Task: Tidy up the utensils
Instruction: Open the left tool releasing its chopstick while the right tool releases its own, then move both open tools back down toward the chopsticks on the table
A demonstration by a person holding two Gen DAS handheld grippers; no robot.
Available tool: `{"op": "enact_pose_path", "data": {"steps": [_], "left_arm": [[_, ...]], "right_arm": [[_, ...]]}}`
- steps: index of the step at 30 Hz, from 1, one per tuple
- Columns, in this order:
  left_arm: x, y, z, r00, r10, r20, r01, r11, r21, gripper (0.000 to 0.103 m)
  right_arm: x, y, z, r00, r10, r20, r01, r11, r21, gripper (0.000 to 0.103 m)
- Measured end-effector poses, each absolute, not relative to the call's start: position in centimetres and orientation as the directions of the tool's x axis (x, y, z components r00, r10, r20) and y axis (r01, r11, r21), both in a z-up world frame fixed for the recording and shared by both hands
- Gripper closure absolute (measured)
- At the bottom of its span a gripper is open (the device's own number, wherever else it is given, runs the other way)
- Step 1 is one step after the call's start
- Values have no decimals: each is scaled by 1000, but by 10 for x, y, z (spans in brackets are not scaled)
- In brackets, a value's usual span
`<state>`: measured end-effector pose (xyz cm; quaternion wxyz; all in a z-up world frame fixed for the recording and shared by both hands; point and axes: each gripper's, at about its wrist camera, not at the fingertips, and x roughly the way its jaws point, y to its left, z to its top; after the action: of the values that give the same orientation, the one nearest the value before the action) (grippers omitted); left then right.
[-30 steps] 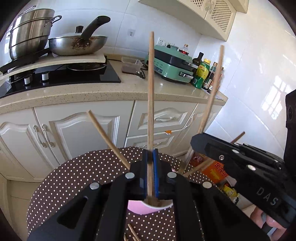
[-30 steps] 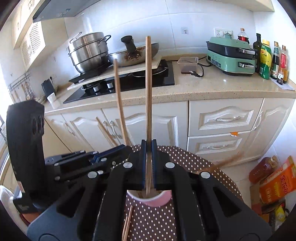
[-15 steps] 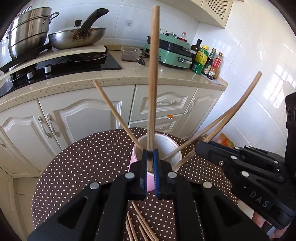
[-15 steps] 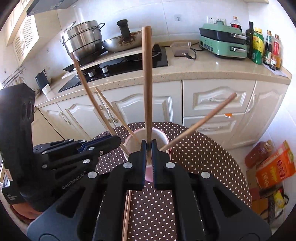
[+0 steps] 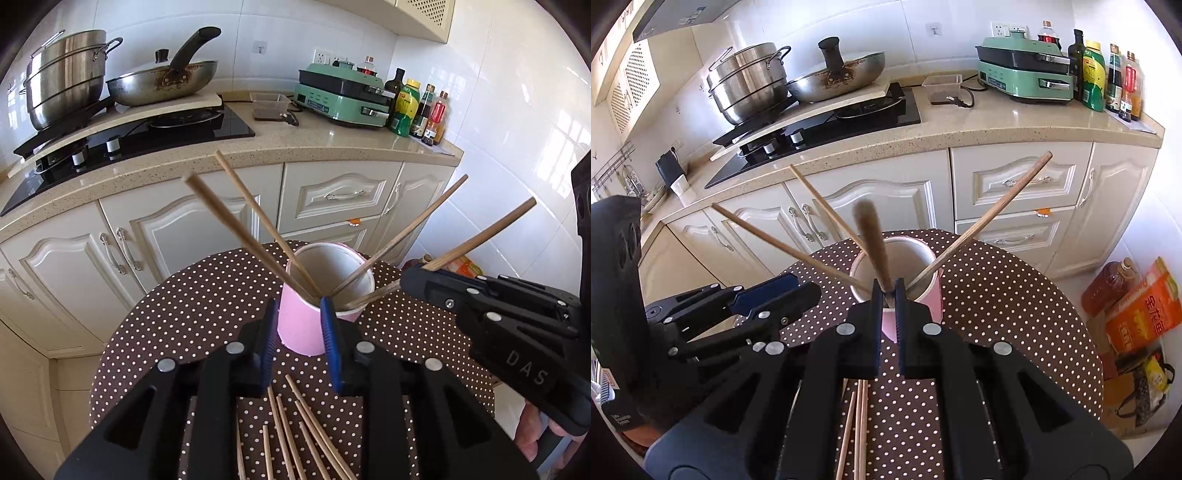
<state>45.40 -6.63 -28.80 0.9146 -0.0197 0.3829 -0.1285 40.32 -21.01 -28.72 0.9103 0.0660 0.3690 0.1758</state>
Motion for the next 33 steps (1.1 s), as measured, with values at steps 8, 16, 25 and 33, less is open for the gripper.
{"op": "enact_pose_path", "data": {"steps": [8,16,25,33], "left_arm": [[437,-55,-281,690,-222,-689,205,973,-108,70],[418,-40,-278,710,-191,-678,190,979,-76,65],[399,-24,-289,687,-179,-704,190,980,-64,65],[389,-16,-313,624,-187,-759,214,975,-64,65]], "right_arm": [[388,-207,-280,679,356,-642,-255,935,248,95],[367,-205,-276,685,338,-645,-237,941,242,95],[341,-195,-287,647,337,-684,-243,941,235,95],[330,-185,-310,584,342,-736,-245,939,242,95]]}}
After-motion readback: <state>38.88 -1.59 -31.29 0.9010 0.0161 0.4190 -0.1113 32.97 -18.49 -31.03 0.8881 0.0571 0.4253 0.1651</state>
